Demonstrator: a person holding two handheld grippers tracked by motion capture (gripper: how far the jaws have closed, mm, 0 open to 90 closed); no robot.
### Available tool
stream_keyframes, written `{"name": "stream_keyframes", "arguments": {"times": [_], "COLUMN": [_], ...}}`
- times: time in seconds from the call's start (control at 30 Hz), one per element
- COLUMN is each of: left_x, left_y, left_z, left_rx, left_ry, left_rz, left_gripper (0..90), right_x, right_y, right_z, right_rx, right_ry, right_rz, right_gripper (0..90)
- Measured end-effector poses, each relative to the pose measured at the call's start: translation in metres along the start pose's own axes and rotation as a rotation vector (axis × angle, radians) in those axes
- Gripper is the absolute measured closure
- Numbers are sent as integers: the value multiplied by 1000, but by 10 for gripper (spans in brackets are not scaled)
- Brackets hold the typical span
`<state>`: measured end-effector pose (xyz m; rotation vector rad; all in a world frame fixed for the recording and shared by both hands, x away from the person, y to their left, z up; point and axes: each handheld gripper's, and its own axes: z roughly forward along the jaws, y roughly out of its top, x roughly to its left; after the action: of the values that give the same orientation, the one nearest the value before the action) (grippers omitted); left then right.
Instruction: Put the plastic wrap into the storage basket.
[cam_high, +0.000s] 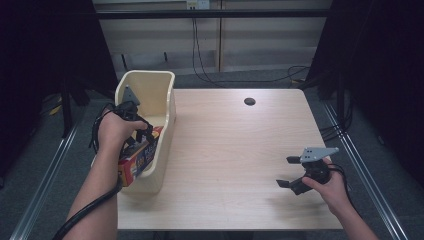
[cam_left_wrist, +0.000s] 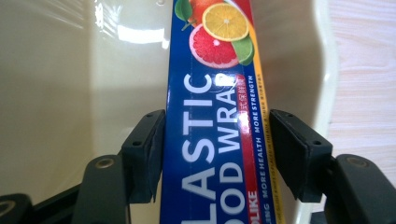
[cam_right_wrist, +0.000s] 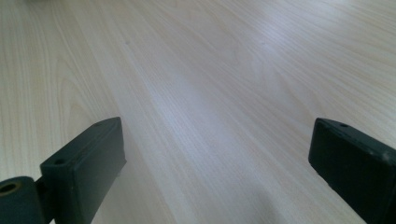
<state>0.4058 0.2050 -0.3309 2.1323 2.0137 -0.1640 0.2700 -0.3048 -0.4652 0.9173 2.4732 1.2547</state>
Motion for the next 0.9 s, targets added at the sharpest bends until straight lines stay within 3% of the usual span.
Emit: {"name": "stream_keyframes", "arguments": {"times": [0.07,0.3,0.37,0.67,0.9], "left_x": [0,-3,-4,-17,-34], "left_y": [0,-1,0,2,2], "left_z": [-6,-17,-18,-28,-36], "left_rx": [-33,-69,-76,-125,-163], "left_ry": [-8,-18,-43,-65,-110], "left_rz": [-1,6,7,69,115], "left_gripper": [386,374,364,319,266], "right_x": [0,1,1,1,1], "right_y": [0,1,1,0,0], "right_z": [0,0,0,0,-1], "right_rx": [0,-1,-1,-1,-3], "right_ry": [0,-4,-4,-1,-1], "right_rz": [0,-1,0,-3,-1], "right_gripper": [35,35,35,35,36]}}
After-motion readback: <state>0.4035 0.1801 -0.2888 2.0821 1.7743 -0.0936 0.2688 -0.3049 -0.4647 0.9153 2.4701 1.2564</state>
